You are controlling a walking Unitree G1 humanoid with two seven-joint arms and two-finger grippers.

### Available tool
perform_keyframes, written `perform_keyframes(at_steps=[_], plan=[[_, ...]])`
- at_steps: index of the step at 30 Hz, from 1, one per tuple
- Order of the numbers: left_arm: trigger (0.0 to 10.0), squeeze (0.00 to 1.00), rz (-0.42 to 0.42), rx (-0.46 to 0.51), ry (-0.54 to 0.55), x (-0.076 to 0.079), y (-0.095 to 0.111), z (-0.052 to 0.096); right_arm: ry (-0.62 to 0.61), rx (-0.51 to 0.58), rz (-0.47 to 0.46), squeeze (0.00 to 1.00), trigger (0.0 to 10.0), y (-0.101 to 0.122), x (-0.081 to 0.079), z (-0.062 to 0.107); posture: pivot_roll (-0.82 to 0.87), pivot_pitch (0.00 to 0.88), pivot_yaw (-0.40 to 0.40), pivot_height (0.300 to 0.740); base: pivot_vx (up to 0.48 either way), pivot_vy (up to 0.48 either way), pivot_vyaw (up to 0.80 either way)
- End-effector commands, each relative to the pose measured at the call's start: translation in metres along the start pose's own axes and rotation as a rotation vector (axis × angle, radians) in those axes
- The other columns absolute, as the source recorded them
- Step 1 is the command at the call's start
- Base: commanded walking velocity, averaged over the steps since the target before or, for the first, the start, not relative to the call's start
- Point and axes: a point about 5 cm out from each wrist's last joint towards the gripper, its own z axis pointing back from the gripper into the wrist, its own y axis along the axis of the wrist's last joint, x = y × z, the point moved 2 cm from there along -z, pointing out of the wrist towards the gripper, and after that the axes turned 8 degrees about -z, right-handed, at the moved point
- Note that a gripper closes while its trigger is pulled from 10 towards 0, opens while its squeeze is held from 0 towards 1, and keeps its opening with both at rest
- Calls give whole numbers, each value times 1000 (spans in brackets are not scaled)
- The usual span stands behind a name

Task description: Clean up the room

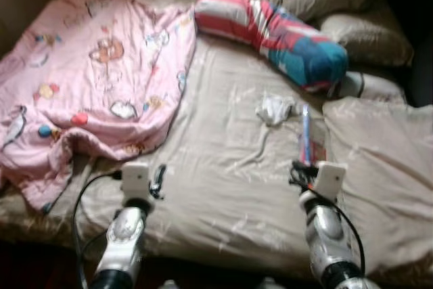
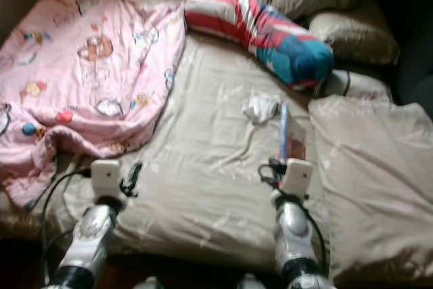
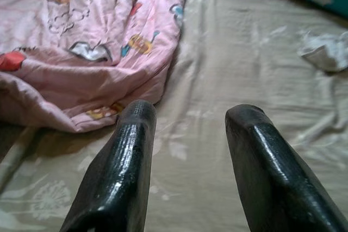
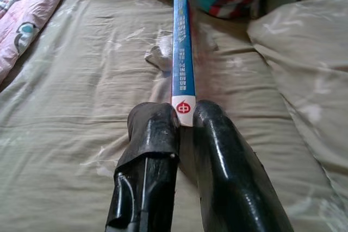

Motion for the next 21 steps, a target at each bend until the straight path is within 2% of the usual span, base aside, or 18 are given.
perform_keyframes(at_steps=[1,7,10,14,21], plan=[[10000,0,-6,-4,-20,7,0,0,15,38,6,0,10000,7,-1,-2,-21,179,-21,740,0,0,0],[10000,0,-15,0,-25,7,0,0,11,29,1,0,10000,5,-2,-1,-21,180,-22,740,0,0,0],[10000,0,-17,2,-26,7,0,0,13,22,-3,0,10000,5,-2,-1,-22,182,-22,740,0,0,-704],[10000,0,-14,3,-25,8,0,0,14,24,-6,0,10000,4,-2,-1,-23,187,-24,740,0,-259,-694],[10000,0,-6,1,-19,8,0,0,12,12,1,0,10000,2,-1,0,-22,195,-24,740,0,-36,0]])
